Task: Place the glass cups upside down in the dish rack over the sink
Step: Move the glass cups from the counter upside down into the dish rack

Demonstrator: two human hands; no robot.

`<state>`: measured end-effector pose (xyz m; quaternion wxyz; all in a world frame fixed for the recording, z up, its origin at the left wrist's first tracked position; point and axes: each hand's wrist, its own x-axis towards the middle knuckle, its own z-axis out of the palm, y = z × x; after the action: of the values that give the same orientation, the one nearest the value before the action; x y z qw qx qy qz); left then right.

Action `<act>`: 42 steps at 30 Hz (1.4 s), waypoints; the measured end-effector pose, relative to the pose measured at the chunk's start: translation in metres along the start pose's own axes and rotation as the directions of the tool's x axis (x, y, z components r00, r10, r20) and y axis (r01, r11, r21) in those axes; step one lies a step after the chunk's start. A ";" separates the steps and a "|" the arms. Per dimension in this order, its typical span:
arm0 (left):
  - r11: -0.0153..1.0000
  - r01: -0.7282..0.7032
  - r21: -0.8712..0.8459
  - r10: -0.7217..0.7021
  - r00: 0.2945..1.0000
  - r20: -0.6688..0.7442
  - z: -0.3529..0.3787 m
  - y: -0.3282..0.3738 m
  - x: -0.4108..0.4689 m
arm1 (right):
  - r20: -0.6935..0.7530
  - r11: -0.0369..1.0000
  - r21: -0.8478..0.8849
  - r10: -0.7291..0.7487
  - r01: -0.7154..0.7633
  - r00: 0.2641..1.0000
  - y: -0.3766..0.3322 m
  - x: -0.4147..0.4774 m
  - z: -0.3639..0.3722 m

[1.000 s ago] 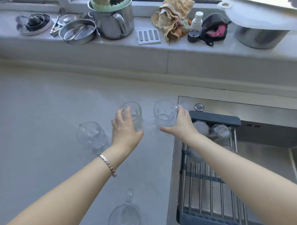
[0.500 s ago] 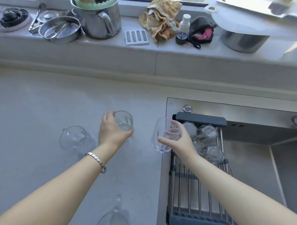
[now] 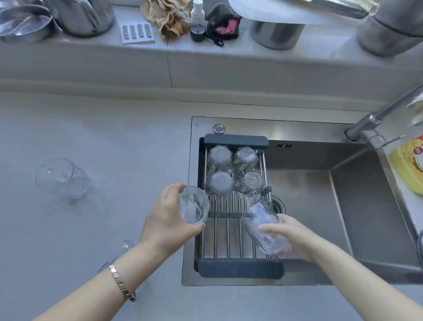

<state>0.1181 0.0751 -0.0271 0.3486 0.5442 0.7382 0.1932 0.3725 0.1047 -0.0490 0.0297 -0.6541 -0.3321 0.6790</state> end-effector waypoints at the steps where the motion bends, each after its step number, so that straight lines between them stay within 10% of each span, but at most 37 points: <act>1: 1.000 -0.004 0.004 0.004 1.000 0.007 0.002 0.002 -0.003 | -0.049 0.978 -0.207 -0.026 0.015 0.998 -0.004 0.003 0.002; 4: 1.000 -0.019 0.006 0.019 1.000 0.005 0.005 0.004 -0.010 | -0.156 0.725 -0.685 -0.238 0.068 0.959 -0.012 0.020 0.016; 9: 0.999 -0.028 0.026 0.029 0.999 -0.035 0.002 0.004 -0.017 | -0.139 0.339 -0.941 -0.414 0.011 0.900 -0.013 0.049 0.043; 21: 1.000 0.007 -0.009 -0.007 1.000 -0.018 0.003 -0.003 -0.019 | -0.201 0.433 -0.894 -0.612 0.112 0.765 0.004 0.052 0.055; 25: 0.976 0.096 -0.194 -0.090 0.995 0.038 0.004 0.007 -0.016 | 0.096 0.648 -0.492 -0.623 0.581 0.776 -0.002 0.015 0.082; 33: 0.838 0.248 -0.486 -0.132 0.957 0.259 -0.007 0.008 -0.009 | 0.061 0.754 -0.037 -0.653 0.655 0.755 -0.010 0.000 0.078; 42: 0.961 0.211 -0.177 -0.181 0.969 0.169 -0.039 -0.032 -0.004 | -0.125 0.531 -0.828 -0.488 0.180 0.864 -0.042 0.005 0.070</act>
<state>0.0688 0.0644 -0.0208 0.4722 0.4447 0.7378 0.1869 0.2915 0.1107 -0.0381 -0.0748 -0.6273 -0.7081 0.3154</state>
